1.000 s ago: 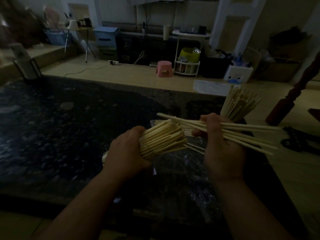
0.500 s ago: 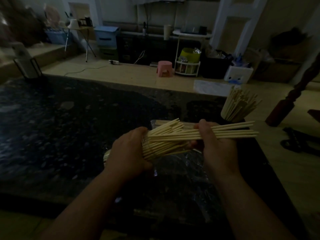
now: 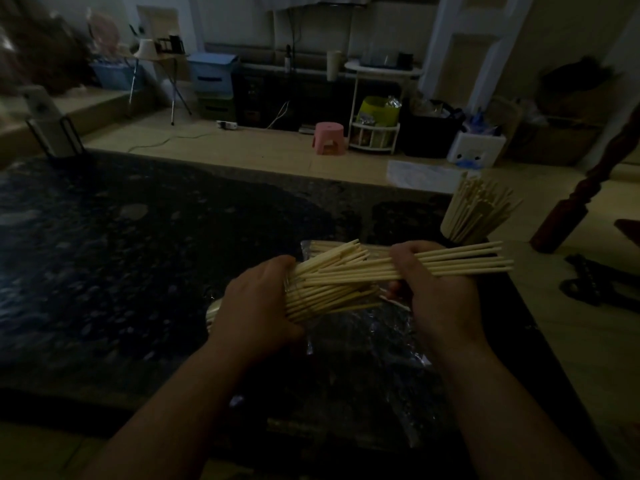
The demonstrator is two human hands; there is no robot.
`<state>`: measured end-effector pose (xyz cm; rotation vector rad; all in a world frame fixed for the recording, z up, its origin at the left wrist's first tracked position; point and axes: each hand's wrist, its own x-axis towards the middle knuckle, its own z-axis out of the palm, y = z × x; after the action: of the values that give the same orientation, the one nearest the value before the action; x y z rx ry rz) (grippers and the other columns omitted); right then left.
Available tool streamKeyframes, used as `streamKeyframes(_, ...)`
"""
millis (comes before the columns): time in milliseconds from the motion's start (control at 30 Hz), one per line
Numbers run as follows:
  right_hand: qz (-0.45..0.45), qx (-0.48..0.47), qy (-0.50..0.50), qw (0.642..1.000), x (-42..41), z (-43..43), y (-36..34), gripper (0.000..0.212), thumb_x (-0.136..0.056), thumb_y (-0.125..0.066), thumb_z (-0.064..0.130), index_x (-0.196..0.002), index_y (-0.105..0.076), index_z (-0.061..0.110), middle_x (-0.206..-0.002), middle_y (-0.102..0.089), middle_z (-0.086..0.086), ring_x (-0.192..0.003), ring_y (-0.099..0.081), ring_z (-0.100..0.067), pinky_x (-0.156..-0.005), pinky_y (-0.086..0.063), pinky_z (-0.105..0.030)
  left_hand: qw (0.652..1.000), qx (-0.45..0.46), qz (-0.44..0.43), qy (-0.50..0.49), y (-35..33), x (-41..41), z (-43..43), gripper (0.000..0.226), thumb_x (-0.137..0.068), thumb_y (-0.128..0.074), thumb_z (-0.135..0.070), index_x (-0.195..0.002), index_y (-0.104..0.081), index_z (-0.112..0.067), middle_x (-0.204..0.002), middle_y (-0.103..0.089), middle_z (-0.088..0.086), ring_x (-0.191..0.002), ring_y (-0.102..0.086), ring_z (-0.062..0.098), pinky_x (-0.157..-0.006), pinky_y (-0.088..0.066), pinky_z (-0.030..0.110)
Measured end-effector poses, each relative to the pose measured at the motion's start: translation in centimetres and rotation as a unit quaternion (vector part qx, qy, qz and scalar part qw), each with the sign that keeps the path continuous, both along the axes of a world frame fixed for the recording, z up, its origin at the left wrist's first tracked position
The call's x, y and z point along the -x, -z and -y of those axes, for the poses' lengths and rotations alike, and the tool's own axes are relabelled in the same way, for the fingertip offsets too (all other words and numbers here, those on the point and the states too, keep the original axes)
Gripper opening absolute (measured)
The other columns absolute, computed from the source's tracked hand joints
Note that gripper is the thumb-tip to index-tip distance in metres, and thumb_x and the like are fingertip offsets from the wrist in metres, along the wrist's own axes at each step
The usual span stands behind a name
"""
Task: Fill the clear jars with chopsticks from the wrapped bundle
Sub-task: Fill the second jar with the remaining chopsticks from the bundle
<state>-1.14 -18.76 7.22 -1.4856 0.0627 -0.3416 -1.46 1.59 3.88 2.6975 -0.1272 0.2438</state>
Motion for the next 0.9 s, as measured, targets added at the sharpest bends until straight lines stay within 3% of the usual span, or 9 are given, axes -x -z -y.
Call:
streamKeyframes(167, -0.029, 0.002, -0.014, 0.999, -0.2, -0.4, 0.7, 0.012, -0.086, -0.069, 0.015, -0.074, -0.067, 0.018, -0.061, -0.066, 0.005, -0.054, -0.061, -0.006, -0.049, -0.05, -0.022, 1.0, -0.011, 0.001, 0.007, 0.0, 0.0, 0.2, 0.1, -0.051, -0.087, -0.037, -0.139, -0.04, -0.028, -0.129, -0.054, -0.005, -0.115, -0.051, 0.016, -0.096, -0.038, 0.03)
streamKeyframes(333, -0.06, 0.049, -0.041, 0.996, -0.3, -1.1, 1.8, 0.005, -0.08, -0.076, 0.022, -0.083, -0.074, 0.019, -0.086, -0.074, 0.007, -0.082, -0.069, -0.005, -0.068, -0.05, -0.013, 1.0, -0.022, 0.005, 0.021, 0.6, 0.0, 0.3, 0.096, -0.053, -0.085, -0.037, -0.138, -0.041, -0.029, -0.129, -0.054, -0.006, -0.115, -0.051, 0.015, -0.095, -0.038, 0.03)
streamKeyframes(400, -0.081, 0.007, -0.03, 0.996, -0.3, -1.3, 1.7, 0.01, -0.083, -0.071, 0.026, -0.084, -0.074, 0.017, -0.089, -0.074, 0.003, -0.085, -0.069, -0.011, -0.069, -0.05, -0.019, 1.0, -0.015, 0.008, 0.022, 0.5, 0.0, 0.3, 0.096, -0.054, -0.084, -0.037, -0.139, -0.04, -0.029, -0.13, -0.053, -0.006, -0.115, -0.051, 0.015, -0.096, -0.037, 0.029)
streamKeyframes(467, -0.098, -0.103, -0.029, 0.989, -0.5, -1.4, 1.3, 0.031, -0.093, -0.054, 0.033, -0.075, -0.074, 0.017, -0.086, -0.073, -0.003, -0.08, -0.067, -0.019, -0.064, -0.049, -0.027, 1.0, -0.013, 0.01, 0.025, 0.3, 0.0, 0.4, 0.095, -0.056, -0.083, -0.037, -0.14, -0.039, -0.029, -0.131, -0.053, -0.005, -0.117, -0.05, 0.016, -0.097, -0.036, 0.027)
streamKeyframes(533, -0.095, -0.147, -0.016, 0.984, -0.6, -1.4, 1.2, 0.043, -0.098, -0.042, 0.031, -0.07, -0.073, 0.019, -0.086, -0.072, -0.007, -0.077, -0.065, -0.022, -0.058, -0.049, -0.026, 0.999, -0.007, 0.013, 0.029, 0.3, 0.1, 0.5, 0.093, -0.058, -0.082, -0.037, -0.14, -0.04, -0.028, -0.131, -0.053, -0.005, -0.117, -0.05, 0.016, -0.097, -0.035, 0.027)
streamKeyframes(667, -0.083, -0.026, -0.001, 0.996, -0.3, -1.8, 1.6, 0.014, -0.088, -0.063, 0.01, -0.087, -0.066, 0.024, -0.09, -0.067, 0.0, -0.077, -0.063, -0.016, -0.057, -0.051, -0.026, 0.999, -0.011, 0.015, 0.04, 0.4, 0.1, 0.6, 0.093, -0.054, -0.083, -0.036, -0.138, -0.042, -0.03, -0.128, -0.054, -0.009, -0.114, -0.05, 0.012, -0.096, -0.036, 0.027)
streamKeyframes(767, -0.072, -0.063, 0.026, 0.995, -0.6, -1.8, 1.4, 0.03, -0.083, -0.071, 0.012, -0.106, -0.056, 0.022, -0.096, -0.062, 0.001, -0.075, -0.062, -0.013, -0.051, -0.05, -0.021, 0.999, -0.009, 0.019, 0.043, 0.5, 0.1, 0.6, 0.093, -0.055, -0.084, -0.036, -0.138, -0.041, -0.031, -0.128, -0.054, -0.009, -0.114, -0.05, 0.01, -0.094, -0.034, 0.025)
streamKeyframes(867, -0.062, -0.165, 0.059, 0.983, -0.9, -1.4, 1.1, 0.013, -0.097, -0.052, 0.027, -0.108, -0.058, 0.024, -0.097, -0.065, 0.002, -0.081, -0.064, -0.012, -0.063, -0.05, -0.024, 0.999, -0.002, 0.013, 0.037, 0.4, 0.1, 0.6, 0.094, -0.056, -0.084, -0.036, -0.139, -0.039, -0.031, -0.129, -0.052, -0.009, -0.115, -0.049, 0.01, -0.096, -0.034, 0.024)
streamKeyframes(900, -0.055, -0.154, 0.06, 0.985, -0.9, -1.4, 1.2, 0.017, -0.101, -0.044, 0.029, -0.106, -0.06, 0.028, -0.102, -0.066, 0.003, -0.09, -0.064, -0.012, -0.071, -0.051, -0.028, 0.999, -0.002, 0.014, 0.037, 0.4, 0.1, 0.6, 0.095, -0.056, -0.084, -0.036, -0.14, -0.039, -0.031, -0.13, -0.052, -0.009, -0.115, -0.048, 0.011, -0.097, -0.034, 0.025)
